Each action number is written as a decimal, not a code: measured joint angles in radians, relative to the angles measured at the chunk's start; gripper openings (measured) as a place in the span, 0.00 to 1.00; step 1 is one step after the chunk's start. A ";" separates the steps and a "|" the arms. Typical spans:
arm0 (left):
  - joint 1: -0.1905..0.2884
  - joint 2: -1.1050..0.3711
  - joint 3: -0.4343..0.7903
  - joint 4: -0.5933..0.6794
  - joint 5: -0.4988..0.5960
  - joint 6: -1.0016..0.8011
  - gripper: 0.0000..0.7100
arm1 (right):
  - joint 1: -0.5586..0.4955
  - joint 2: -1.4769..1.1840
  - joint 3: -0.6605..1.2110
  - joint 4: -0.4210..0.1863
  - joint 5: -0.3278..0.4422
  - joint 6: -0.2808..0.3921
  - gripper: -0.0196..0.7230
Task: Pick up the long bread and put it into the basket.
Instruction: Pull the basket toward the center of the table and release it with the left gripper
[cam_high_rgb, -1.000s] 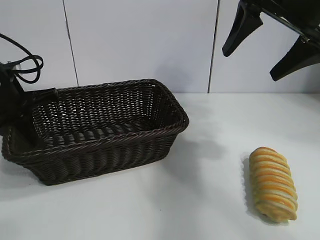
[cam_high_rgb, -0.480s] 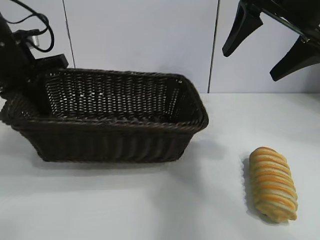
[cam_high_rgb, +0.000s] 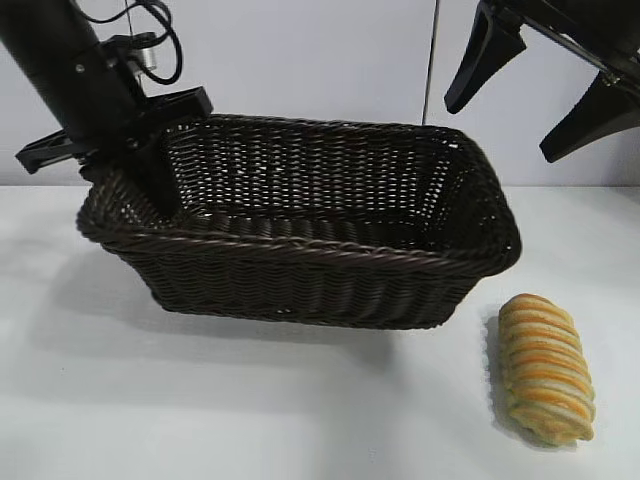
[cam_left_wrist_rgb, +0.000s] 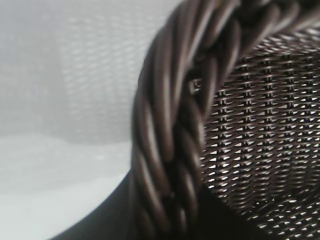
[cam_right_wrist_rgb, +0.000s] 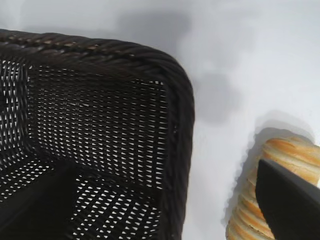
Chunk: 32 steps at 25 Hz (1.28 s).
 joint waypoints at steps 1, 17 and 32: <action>0.000 0.014 0.004 0.000 -0.002 0.000 0.14 | 0.000 0.000 0.000 0.000 0.001 0.000 0.96; 0.001 0.076 0.041 -0.015 -0.090 0.003 0.19 | 0.000 0.000 0.000 -0.003 0.002 0.001 0.96; 0.007 -0.048 -0.097 0.207 0.039 -0.146 0.98 | 0.000 0.000 0.000 -0.004 0.001 0.001 0.96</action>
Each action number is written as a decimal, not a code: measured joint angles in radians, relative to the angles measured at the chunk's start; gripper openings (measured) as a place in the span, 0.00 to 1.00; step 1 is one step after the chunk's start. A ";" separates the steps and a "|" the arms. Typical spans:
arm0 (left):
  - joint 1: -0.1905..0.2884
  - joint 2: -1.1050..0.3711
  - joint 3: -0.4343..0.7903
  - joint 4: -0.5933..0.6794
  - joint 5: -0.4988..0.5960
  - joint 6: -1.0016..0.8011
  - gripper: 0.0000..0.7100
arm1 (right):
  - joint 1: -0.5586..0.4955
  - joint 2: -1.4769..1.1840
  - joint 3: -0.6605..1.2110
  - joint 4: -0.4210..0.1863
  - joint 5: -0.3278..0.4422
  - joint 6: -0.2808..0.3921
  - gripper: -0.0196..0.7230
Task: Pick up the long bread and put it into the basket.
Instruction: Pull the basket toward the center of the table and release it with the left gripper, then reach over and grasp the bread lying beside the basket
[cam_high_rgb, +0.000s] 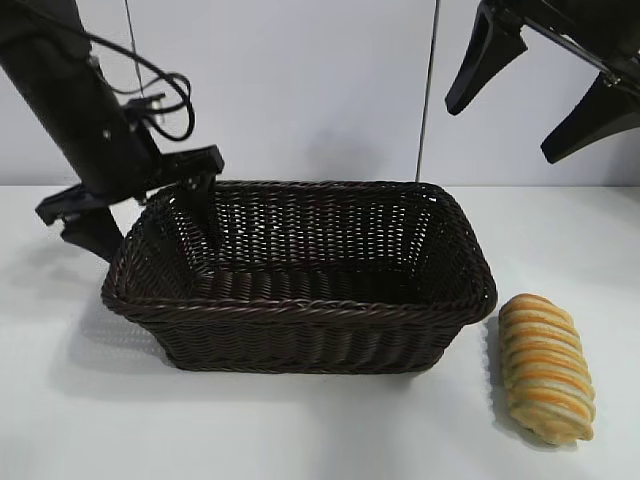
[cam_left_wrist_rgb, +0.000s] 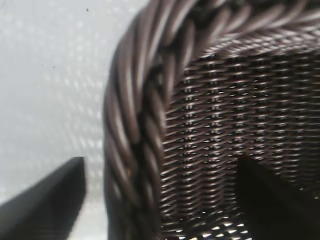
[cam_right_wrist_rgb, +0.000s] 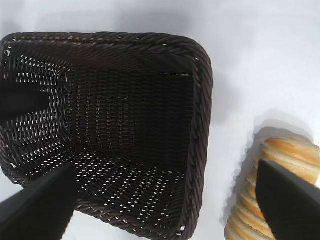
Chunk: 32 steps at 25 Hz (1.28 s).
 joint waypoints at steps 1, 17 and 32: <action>0.009 -0.003 -0.026 0.028 0.020 -0.010 0.98 | 0.000 0.000 0.000 0.000 0.000 0.000 0.96; 0.407 -0.037 -0.199 0.337 0.262 0.017 0.98 | 0.000 0.000 0.000 -0.002 0.006 0.000 0.96; 0.598 -0.456 -0.199 0.161 0.303 0.145 0.98 | 0.000 0.000 0.000 -0.004 0.008 0.000 0.96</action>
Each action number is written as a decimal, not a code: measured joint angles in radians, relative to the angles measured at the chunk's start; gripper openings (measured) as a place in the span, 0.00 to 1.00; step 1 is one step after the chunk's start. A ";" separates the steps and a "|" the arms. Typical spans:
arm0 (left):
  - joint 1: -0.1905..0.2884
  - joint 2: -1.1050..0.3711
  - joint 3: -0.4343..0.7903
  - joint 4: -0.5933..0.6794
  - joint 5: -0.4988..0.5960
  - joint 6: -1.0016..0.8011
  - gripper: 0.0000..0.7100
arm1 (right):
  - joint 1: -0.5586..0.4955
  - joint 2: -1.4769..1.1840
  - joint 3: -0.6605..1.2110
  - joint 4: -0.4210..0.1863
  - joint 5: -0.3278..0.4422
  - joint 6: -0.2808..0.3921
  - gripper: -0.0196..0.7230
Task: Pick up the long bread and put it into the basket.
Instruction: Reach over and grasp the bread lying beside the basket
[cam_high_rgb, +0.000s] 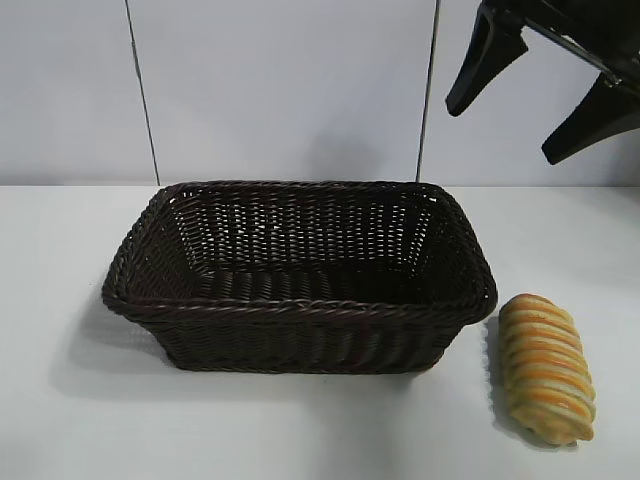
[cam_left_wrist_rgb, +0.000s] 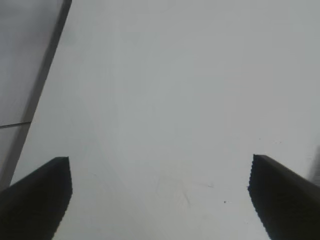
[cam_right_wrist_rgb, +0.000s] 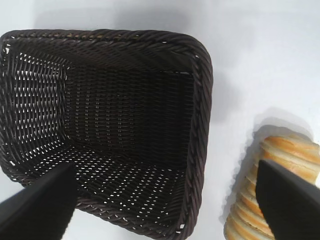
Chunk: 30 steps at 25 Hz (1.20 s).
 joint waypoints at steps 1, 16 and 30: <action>-0.001 -0.047 0.000 -0.005 0.002 0.000 0.98 | 0.000 0.000 0.000 0.000 0.000 0.000 0.96; -0.208 -0.802 0.365 0.037 -0.077 0.007 0.98 | 0.000 0.000 0.000 -0.003 0.001 -0.005 0.96; -0.208 -1.286 0.993 -0.057 -0.125 -0.041 0.98 | 0.000 0.000 0.000 -0.003 0.001 -0.009 0.96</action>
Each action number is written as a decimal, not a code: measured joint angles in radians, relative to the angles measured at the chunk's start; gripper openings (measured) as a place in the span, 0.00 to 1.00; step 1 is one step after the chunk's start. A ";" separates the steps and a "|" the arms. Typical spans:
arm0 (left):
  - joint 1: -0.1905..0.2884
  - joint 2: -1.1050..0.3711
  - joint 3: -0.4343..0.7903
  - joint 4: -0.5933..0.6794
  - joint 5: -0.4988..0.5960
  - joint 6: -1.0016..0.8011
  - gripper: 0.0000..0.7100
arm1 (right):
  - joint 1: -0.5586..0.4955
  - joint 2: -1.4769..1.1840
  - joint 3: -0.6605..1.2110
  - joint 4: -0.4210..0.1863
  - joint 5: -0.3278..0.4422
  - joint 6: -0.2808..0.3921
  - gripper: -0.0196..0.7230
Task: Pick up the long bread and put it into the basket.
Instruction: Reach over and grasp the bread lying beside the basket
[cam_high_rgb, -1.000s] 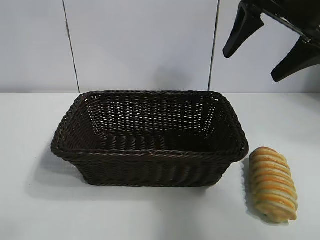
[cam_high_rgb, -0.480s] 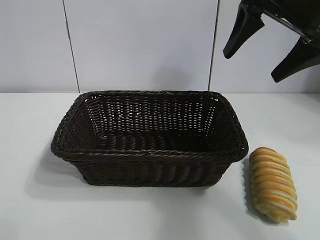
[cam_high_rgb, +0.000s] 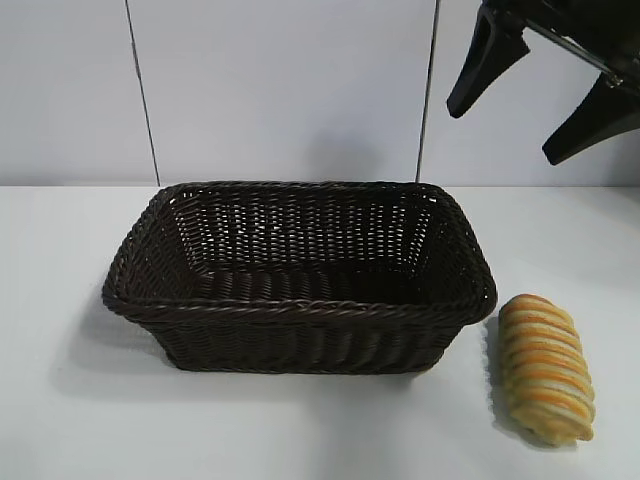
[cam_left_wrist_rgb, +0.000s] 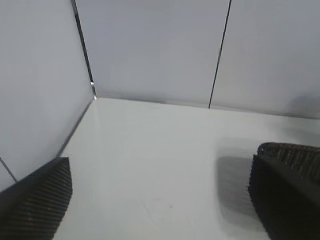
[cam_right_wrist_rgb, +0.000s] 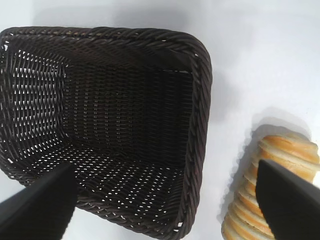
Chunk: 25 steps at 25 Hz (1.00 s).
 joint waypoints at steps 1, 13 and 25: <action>0.000 -0.032 0.036 -0.002 -0.001 0.014 0.98 | 0.000 0.000 0.000 0.000 0.000 0.000 0.96; -0.003 -0.157 0.272 -0.003 -0.015 0.068 0.98 | 0.000 0.000 0.000 0.000 0.000 0.000 0.96; -0.047 -0.157 0.276 0.000 -0.023 0.071 0.98 | 0.000 -0.003 0.000 -0.015 0.028 0.000 0.96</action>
